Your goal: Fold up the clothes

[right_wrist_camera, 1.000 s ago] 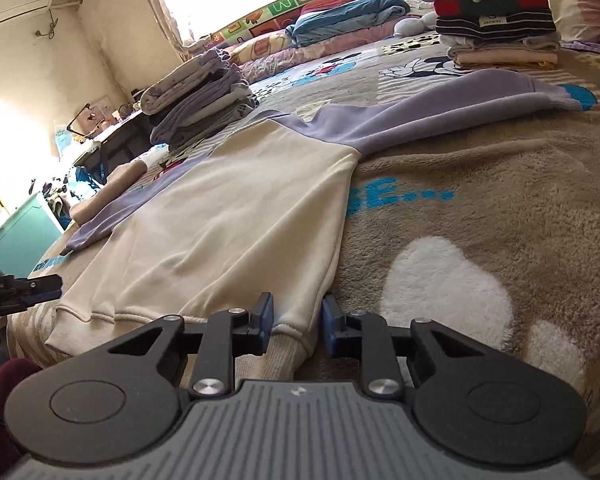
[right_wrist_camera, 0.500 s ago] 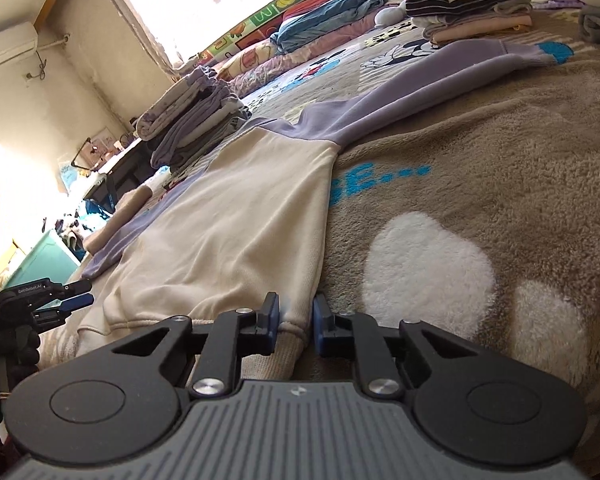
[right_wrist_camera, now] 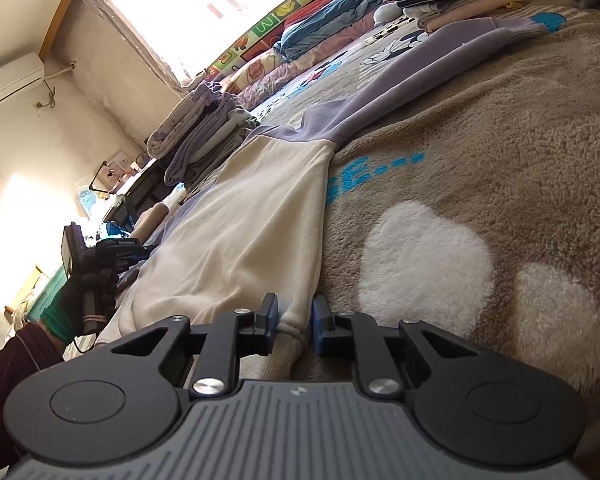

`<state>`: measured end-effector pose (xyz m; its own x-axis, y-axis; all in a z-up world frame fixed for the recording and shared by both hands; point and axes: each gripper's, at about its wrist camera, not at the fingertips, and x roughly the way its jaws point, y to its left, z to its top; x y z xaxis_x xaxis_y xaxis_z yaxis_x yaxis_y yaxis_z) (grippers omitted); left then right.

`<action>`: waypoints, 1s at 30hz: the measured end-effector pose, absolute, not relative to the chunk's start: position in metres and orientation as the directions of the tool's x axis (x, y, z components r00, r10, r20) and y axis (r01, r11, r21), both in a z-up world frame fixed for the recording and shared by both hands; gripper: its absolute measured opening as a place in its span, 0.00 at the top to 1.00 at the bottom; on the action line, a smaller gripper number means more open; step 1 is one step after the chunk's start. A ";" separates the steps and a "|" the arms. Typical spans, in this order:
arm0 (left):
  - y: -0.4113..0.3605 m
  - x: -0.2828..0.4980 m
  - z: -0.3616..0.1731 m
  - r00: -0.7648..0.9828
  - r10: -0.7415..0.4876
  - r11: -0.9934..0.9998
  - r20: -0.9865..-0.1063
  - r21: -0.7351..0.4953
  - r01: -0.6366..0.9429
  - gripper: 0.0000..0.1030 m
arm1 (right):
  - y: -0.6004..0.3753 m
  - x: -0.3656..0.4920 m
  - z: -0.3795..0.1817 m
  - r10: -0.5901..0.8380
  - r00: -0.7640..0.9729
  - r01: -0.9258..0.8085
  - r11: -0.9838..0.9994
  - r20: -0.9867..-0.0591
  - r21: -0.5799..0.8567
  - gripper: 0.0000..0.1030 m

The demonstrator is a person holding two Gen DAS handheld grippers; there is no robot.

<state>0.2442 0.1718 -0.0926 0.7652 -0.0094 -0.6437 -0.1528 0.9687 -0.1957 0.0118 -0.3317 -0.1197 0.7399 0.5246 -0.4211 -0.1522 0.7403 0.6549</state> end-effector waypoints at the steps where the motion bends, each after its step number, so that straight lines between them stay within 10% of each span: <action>1: 0.178 0.248 -0.086 0.771 0.014 0.965 -0.637 -0.194 -0.178 0.89 | -0.332 0.012 -0.120 0.529 0.739 -0.156 0.737 -0.417 0.657 0.84; 17: 0.161 0.212 -0.050 0.807 0.047 0.995 -0.589 -0.040 -0.087 0.75 | -0.338 0.017 -0.126 0.549 0.738 -0.145 0.696 -0.391 0.703 0.84; 20: 0.143 0.177 -0.041 0.802 -0.070 0.995 -0.593 -0.095 0.017 0.57 | -0.338 0.016 -0.126 0.550 0.740 -0.140 0.690 -0.388 0.710 0.84; 30: 0.124 0.052 -0.072 0.681 -0.327 0.894 -0.656 -0.449 -0.003 0.48 | -0.333 0.004 -0.116 0.574 0.740 -0.153 0.651 -0.351 0.743 0.53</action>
<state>0.0517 0.1240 -0.0719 0.6806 -0.3268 -0.6557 -0.0032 0.8937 -0.4486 0.0040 -0.3330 -0.1163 0.7397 0.5741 -0.3510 -0.1528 0.6513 0.7432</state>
